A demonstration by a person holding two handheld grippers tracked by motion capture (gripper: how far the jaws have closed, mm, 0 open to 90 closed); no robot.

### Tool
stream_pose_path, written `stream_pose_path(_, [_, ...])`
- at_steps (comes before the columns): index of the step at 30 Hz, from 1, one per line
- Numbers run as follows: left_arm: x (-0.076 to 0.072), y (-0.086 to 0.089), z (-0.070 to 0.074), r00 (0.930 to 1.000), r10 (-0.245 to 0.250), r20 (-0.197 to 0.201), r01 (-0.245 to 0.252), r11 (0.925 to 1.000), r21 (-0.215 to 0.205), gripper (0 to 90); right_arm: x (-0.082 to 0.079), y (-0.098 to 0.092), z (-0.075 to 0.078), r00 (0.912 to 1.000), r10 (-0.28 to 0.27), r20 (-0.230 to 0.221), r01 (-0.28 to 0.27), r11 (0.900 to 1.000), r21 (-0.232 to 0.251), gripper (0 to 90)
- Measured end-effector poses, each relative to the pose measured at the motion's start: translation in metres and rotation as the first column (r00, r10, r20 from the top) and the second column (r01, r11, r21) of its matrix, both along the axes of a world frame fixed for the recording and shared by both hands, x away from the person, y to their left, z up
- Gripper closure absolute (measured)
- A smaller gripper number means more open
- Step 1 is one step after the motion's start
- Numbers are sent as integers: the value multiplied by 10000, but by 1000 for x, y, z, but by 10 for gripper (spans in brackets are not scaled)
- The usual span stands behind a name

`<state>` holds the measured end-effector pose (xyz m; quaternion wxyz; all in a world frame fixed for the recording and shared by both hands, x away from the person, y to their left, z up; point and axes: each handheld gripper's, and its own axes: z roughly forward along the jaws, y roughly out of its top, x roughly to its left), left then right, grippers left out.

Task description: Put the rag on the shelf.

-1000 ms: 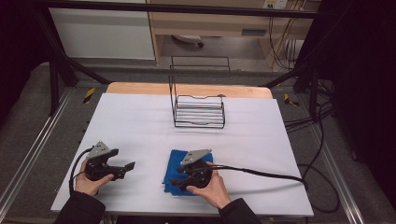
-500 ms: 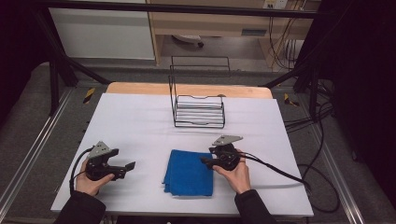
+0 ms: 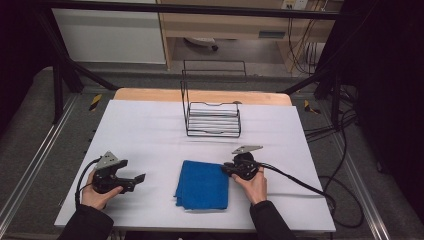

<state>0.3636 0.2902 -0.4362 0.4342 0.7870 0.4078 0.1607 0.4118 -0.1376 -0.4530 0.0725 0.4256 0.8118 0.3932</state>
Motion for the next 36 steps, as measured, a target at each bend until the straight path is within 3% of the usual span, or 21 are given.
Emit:
stream_pose_path(2, [0,1,0,10000,-26,2,26,10000,37,79,0,1,1,10000,-45,78,44,9999,155,861])
stream_pose_path(5, [0,1,0,10000,-9,-4,9,10000,-2,79,-1,1,4,9997,-46,257,42,9999,151,867])
stream_pose_path(6, [0,1,0,10000,-3,-13,3,10000,-4,79,-1,2,8,9982,15,596,-26,9998,188,868])
stream_pose_path(8, [0,1,0,10000,-14,-19,14,10000,18,80,-1,2,10,9974,28,717,-43,9998,203,868])
stream_pose_path(17, [-2,1,0,10000,33,-13,-33,10000,-48,74,1,4,8,9965,162,816,-132,9992,-372,790])
stream_pose_path(20, [-2,0,1,10000,15,-25,-15,10000,-16,71,0,-1,18,9926,201,1196,-196,9998,-48,637])
stream_pose_path(21, [-2,0,2,10000,2,-17,-2,10000,-10,71,0,-1,18,9926,201,1196,-196,9998,-48,637])
stream_pose_path(22, [-2,-1,2,10000,9,-14,-9,10000,-30,70,-2,-4,23,9905,204,1362,-220,9997,102,532])
stream_pose_path(23, [-2,-2,2,10000,0,-30,0,10000,2,70,-2,-4,23,9905,204,1362,-220,9997,102,532])
stream_pose_path(29, [-2,-8,6,9999,-118,-63,119,9999,73,69,-7,-17,33,9867,217,1612,-345,9964,770,235])
stream_pose_path(36, [-2,-25,16,9993,-385,-21,385,9993,31,75,-12,-38,30,9884,268,1497,-385,9964,758,73])
